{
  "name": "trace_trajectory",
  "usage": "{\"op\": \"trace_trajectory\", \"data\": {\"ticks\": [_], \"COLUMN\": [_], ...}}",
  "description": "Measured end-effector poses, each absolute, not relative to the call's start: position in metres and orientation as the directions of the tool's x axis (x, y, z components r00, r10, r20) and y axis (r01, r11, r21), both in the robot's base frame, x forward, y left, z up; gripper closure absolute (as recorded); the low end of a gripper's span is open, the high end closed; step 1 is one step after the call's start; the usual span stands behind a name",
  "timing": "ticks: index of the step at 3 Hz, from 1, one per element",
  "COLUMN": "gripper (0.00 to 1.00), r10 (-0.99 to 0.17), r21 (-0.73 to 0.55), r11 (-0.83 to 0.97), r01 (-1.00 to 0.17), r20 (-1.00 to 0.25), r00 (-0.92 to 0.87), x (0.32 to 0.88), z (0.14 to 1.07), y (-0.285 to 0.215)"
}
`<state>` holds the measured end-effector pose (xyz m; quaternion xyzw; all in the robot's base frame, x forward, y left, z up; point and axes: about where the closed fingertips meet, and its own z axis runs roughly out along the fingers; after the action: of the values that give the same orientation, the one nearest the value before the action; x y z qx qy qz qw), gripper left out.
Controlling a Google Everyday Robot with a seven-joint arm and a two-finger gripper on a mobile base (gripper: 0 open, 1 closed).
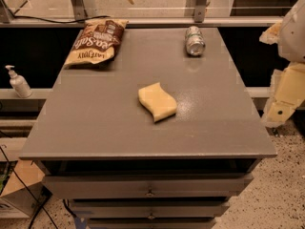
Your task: Move 7up can near brown chip bag
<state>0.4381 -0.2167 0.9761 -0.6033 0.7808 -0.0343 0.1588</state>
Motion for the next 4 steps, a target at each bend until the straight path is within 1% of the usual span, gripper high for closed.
{"op": "trace_trajectory", "data": {"ticks": [2,3,4], "gripper": [0.0,0.0,0.0], "r10": [-0.948,-0.923,-0.873], "r21": [-0.264,-0.283,-0.294], "r11": [0.28,0.312,0.353], "r01": [-0.923,-0.907,-0.888], "r20": [-0.225,-0.317,-0.446], "r00": [-0.224,-0.219,-0.199], "x": [0.44,0.452,0.479], "z": [0.979,0.978,0.977], "y": [-0.215,-0.214,-0.207]}}
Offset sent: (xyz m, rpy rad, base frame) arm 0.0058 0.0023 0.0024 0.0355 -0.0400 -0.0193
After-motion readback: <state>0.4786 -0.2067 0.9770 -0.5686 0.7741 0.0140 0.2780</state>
